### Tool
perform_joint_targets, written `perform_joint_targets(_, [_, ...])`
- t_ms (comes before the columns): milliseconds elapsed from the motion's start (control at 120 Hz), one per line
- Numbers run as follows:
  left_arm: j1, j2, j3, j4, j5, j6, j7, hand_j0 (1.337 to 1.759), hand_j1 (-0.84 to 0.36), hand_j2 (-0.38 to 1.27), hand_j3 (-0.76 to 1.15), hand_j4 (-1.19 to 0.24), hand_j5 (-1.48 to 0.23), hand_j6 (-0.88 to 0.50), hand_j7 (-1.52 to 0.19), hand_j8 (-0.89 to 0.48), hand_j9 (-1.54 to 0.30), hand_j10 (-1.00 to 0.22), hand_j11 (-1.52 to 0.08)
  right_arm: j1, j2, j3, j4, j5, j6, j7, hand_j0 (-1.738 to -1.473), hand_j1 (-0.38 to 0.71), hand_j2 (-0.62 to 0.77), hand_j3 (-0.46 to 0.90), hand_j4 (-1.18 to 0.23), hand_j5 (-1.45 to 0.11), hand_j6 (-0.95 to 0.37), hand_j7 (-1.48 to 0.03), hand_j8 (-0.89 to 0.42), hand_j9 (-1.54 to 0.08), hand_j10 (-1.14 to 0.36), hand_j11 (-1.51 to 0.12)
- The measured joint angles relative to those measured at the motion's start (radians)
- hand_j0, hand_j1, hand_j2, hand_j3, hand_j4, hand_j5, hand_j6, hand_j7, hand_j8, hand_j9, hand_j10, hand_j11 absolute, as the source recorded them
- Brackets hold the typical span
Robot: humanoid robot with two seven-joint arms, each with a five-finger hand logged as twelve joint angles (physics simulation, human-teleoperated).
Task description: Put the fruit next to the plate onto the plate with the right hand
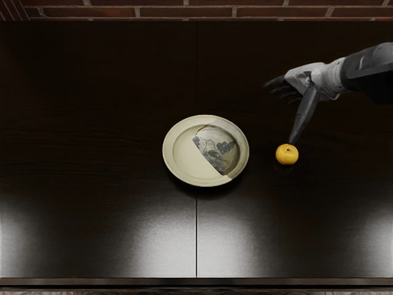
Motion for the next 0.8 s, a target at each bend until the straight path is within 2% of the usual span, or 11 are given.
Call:
perform_joint_targets(100, [0.000,0.000,0.000,0.000,0.000,0.000,0.000,1.658,0.35,0.00,0.00,0.00,0.00,0.00,0.00,0.00,0.00,0.00,0.00,0.055,0.009,-0.092,0.034,-0.010,-0.061,0.000,-1.658,-0.31,-0.01,0.00,-0.03,-0.04,-0.04,-0.04,-0.03,-0.04,-0.03,-0.04])
perform_joint_targets(242, [-0.001,0.000,0.001,0.000,0.000,0.000,0.000,1.658,0.35,0.00,0.00,0.00,0.00,0.00,0.00,0.00,0.00,0.00,0.00,0.153,0.031,-0.237,0.132,-0.016,-0.222,0.000,-1.658,-0.31,-0.01,0.00,-0.04,-0.04,-0.04,-0.04,-0.04,-0.04,-0.04,-0.04])
perform_joint_targets(342, [-0.001,0.000,0.001,0.000,0.000,0.000,0.000,1.658,0.35,0.00,0.00,0.00,0.00,0.00,0.00,0.00,0.00,0.00,0.00,0.192,0.047,-0.291,0.189,-0.017,-0.317,0.000,-1.658,-0.31,-0.01,0.00,-0.04,-0.05,-0.04,-0.05,-0.04,-0.05,-0.04,-0.05])
perform_joint_targets(608, [-0.001,0.000,0.001,0.000,0.000,0.000,0.000,1.658,0.35,0.00,0.00,0.00,0.00,0.00,0.00,0.00,0.00,0.00,0.00,0.226,0.127,-0.419,0.256,-0.033,-0.524,0.000,-1.658,-0.30,-0.01,0.00,-0.04,-0.05,-0.04,-0.05,-0.04,-0.05,-0.04,-0.05])
perform_joint_targets(800, [-0.001,0.000,0.001,0.000,0.000,0.000,0.000,1.658,0.35,0.00,0.00,0.00,0.00,0.00,0.00,0.00,0.00,0.00,0.00,0.204,0.192,-0.487,0.266,-0.068,-0.686,0.000,-1.658,-0.26,-0.01,0.00,-0.07,-0.09,-0.07,-0.09,-0.07,-0.09,-0.07,-0.09])
